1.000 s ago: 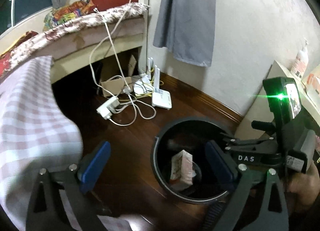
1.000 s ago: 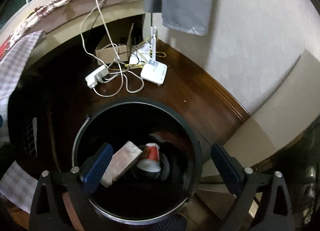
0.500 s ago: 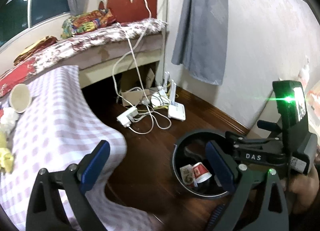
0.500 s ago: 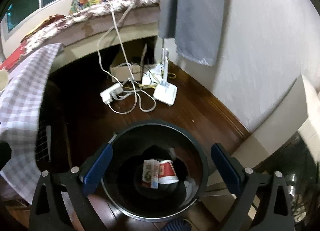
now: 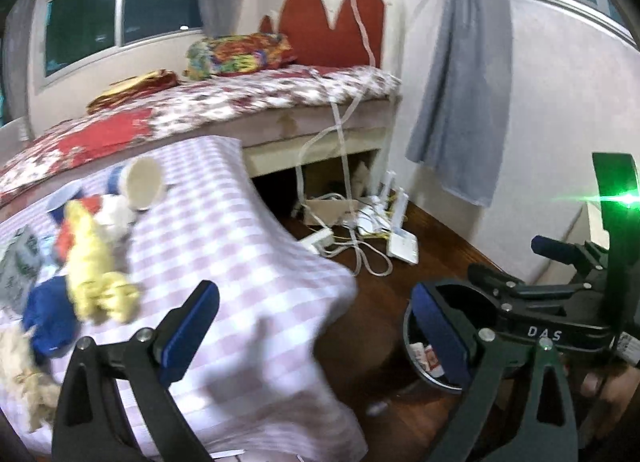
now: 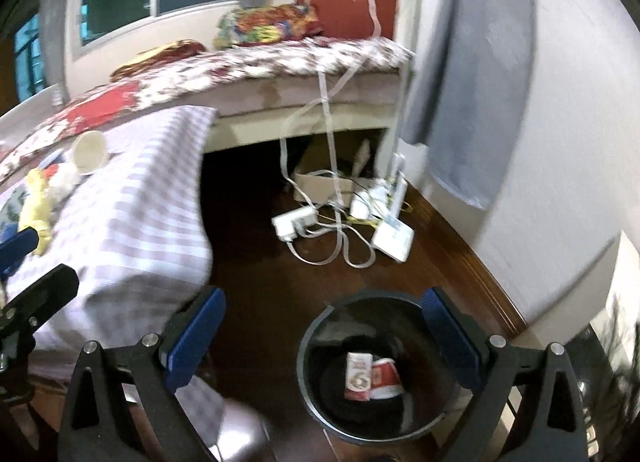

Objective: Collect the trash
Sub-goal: 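Grasp the beige cloth with the left tool while the right tool grasps the yellow towel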

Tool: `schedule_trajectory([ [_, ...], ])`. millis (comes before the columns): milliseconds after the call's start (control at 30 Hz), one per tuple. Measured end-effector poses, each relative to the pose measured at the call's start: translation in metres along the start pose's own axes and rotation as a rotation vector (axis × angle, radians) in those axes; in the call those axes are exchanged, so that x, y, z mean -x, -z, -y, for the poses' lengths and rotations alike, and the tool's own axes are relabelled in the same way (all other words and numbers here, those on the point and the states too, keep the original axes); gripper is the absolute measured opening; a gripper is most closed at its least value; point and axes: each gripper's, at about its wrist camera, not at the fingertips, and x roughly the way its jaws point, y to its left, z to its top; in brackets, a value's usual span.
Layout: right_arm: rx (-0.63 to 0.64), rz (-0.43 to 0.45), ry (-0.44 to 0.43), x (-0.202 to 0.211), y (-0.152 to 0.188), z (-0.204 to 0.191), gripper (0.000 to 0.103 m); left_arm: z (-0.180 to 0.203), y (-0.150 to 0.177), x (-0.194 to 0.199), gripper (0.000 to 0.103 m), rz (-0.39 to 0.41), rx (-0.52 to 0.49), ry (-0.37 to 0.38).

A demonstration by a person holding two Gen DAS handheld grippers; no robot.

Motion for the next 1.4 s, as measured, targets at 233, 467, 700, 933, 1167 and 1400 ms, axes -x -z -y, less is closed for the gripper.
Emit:
schedule_trajectory([
  [233, 0.081, 0.044, -0.09, 0.012, -0.01, -0.053, 0.1, -0.049, 0.01, 0.029, 0.098, 0.036, 0.075, -0.114],
  [467, 0.159, 0.067, -0.195, 0.016, -0.013, -0.106, 0.103, -0.094, 0.028, 0.053, 0.098, 0.051, 0.158, -0.25],
  [700, 0.21, 0.081, -0.342, 0.015, -0.016, -0.156, 0.103, -0.144, 0.052, 0.086, 0.098, 0.106, 0.279, -0.41],
  [933, 0.275, 0.078, -0.377, 0.007, -0.015, -0.202, 0.103, -0.191, 0.074, 0.08, 0.096, 0.042, 0.418, -0.522],
  [1167, 0.311, 0.038, -0.374, -0.009, -0.017, -0.227, 0.103, -0.208, 0.091, 0.05, 0.078, -0.026, 0.491, -0.439],
  [1400, 0.349, 0.027, -0.394, -0.019, -0.02, -0.25, 0.103, -0.212, 0.089, 0.056, 0.032, 0.029, 0.487, -0.367],
])
